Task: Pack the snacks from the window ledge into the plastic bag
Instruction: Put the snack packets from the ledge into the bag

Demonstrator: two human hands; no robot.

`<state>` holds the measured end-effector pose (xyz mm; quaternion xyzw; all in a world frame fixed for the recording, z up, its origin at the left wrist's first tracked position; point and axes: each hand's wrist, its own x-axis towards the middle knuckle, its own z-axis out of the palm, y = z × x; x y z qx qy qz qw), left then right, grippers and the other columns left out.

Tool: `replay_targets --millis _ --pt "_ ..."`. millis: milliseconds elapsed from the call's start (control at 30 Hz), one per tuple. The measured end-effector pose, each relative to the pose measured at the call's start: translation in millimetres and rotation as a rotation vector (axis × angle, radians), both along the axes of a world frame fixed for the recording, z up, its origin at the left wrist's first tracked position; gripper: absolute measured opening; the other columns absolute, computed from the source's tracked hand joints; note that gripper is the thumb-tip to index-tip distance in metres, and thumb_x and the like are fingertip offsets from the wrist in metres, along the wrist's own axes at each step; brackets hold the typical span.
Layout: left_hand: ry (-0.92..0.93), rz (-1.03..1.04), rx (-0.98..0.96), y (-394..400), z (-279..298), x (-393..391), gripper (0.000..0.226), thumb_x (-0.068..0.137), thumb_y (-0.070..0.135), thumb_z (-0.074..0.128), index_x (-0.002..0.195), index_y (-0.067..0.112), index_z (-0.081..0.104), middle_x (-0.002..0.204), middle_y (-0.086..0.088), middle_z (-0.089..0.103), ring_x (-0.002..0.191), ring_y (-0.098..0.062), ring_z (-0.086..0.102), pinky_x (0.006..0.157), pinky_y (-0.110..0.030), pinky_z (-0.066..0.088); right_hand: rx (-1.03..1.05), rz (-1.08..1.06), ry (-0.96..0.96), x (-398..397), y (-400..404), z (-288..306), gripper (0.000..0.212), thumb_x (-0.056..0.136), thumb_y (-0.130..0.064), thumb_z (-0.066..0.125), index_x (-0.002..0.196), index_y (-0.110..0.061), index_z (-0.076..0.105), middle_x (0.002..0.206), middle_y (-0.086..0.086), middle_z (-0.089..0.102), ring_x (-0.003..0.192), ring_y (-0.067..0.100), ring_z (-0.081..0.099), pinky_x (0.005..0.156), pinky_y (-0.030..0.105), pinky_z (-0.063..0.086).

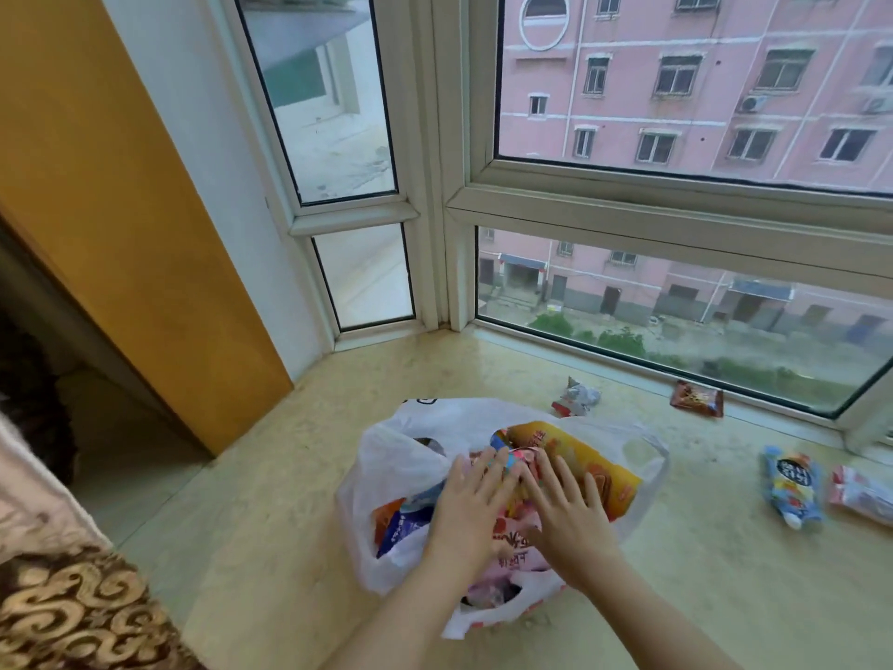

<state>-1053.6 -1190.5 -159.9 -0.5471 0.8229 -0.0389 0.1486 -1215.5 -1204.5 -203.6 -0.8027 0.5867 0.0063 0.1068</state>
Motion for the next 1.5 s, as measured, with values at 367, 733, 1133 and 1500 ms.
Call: replay_targets --millis 367,733,1133,1500 --pt "-0.059 0.072 0.031 -34 -53 -14 0.109 0.083 0.068 0.046 0.137 0.022 -0.037 0.141 -0.009 -0.045 0.126 -0.028 -0.042 0.099 -0.05 -0.03 -0.009 -0.028 -0.069 -7 -3 -52 0.095 0.074 -0.062 0.032 0.152 -0.016 0.004 0.141 0.007 0.051 0.122 0.031 0.056 0.1 0.056 0.025" --pt "0.392 -0.138 -0.261 -5 -53 -98 0.09 0.061 0.034 0.081 0.138 0.015 0.039 0.143 -0.007 0.048 0.131 -0.023 0.037 0.104 -0.051 0.027 -0.187 -0.166 -0.067 -77 33 -28 0.059 0.085 -0.045 0.035 0.132 -0.013 0.05 0.132 0.008 0.059 0.118 0.026 0.059 0.088 0.046 0.052" --pt "0.48 -0.218 -0.083 7 -111 -241 0.102 0.054 0.044 0.082 0.142 0.02 0.037 0.147 0.0 0.042 0.135 -0.019 0.034 0.101 -0.043 0.043 -0.145 -0.396 0.011 -239 63 -60 0.063 0.099 -0.047 0.001 0.132 -0.012 0.042 0.133 0.012 0.057 0.118 0.028 0.058 0.084 0.045 0.053" --pt "0.506 -0.234 -0.158 -82 -172 -338 0.089 0.063 0.045 0.08 0.139 0.018 0.042 0.142 -0.004 0.05 0.132 -0.021 0.04 0.093 -0.042 0.052 -0.117 -0.449 0.024 -317 -7 -123 0.06 0.1 -0.047 0.006 0.133 -0.012 0.043 0.136 0.014 0.055 0.122 0.03 0.055 0.088 0.048 0.051"
